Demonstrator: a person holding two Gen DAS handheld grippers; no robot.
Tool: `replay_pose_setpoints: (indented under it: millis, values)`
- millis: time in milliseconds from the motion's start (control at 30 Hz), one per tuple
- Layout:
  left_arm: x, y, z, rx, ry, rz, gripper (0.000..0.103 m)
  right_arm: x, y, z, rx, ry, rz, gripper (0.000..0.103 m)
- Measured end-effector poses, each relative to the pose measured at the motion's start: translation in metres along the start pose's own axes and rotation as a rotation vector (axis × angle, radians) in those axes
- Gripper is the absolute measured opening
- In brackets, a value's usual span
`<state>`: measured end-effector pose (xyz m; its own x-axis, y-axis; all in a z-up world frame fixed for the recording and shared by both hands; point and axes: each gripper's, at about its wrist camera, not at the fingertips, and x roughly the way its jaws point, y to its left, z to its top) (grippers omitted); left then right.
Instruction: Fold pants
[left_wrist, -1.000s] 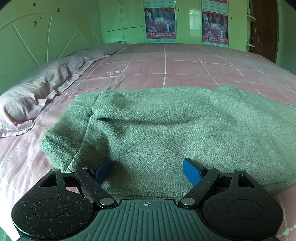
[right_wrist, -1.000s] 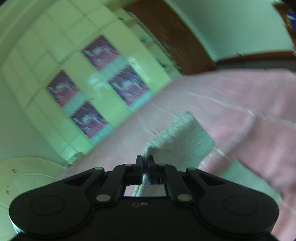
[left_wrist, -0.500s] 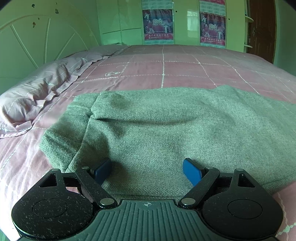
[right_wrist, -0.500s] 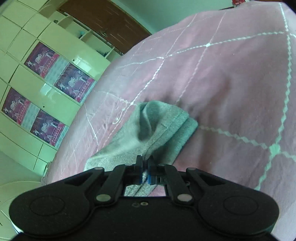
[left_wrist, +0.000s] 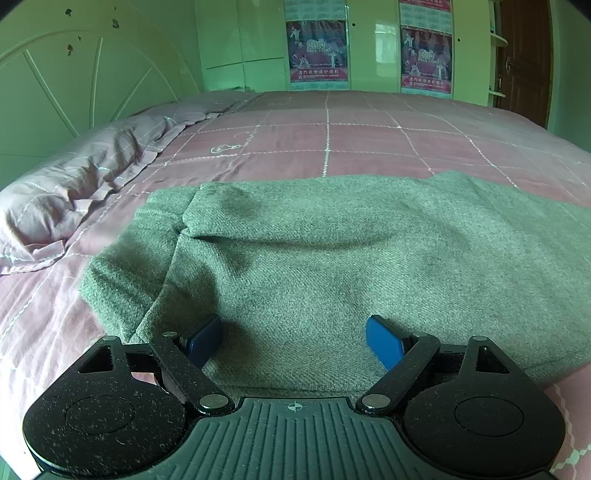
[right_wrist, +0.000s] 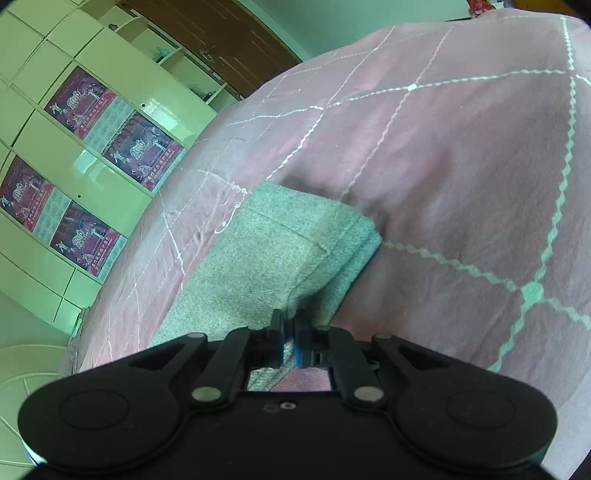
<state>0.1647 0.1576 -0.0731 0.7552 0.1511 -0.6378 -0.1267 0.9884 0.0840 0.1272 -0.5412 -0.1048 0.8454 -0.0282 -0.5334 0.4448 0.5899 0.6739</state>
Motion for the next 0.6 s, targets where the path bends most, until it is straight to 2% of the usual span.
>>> replay_pose_setpoints:
  millis: [67, 100, 133, 200, 300, 333, 400, 433, 500, 600]
  values:
    - [0.000, 0.000, 0.000, -0.001, -0.006, 0.002, 0.085, -0.011, 0.006, 0.000, -0.022, -0.011, -0.003, 0.014]
    - [0.000, 0.001, 0.001, -0.001, -0.009, 0.001, 0.086, -0.026, 0.013, -0.004, -0.057, -0.065, -0.011, 0.015]
    - [-0.003, 0.002, 0.003, -0.002, -0.010, -0.003, 0.086, -0.039, 0.021, -0.007, -0.111, -0.096, 0.024, 0.015]
    - [-0.014, 0.007, 0.010, -0.028, -0.032, -0.006, 0.086, -0.043, 0.048, -0.012, -0.205, -0.056, 0.159, 0.015]
    - [-0.035, 0.024, 0.012, -0.107, -0.099, 0.043, 0.086, -0.014, 0.131, -0.033, -0.442, 0.126, 0.384, 0.016]
    - [-0.040, 0.034, 0.012, -0.142, -0.120, 0.041, 0.086, -0.002, 0.160, -0.045, -0.517, 0.173, 0.453, 0.020]
    - [-0.044, 0.051, 0.011, -0.199, -0.129, 0.107, 0.086, 0.026, 0.225, -0.077, -0.658, 0.280, 0.566, 0.031]
    - [-0.044, 0.061, 0.010, -0.232, -0.127, 0.117, 0.086, 0.040, 0.257, -0.095, -0.731, 0.327, 0.601, 0.038]
    - [-0.040, 0.082, 0.006, -0.308, -0.100, 0.131, 0.085, 0.069, 0.311, -0.132, -0.837, 0.426, 0.666, 0.036]
    - [-0.029, 0.106, -0.001, -0.406, -0.058, 0.097, 0.073, 0.124, 0.369, -0.179, -0.958, 0.553, 0.665, 0.035]
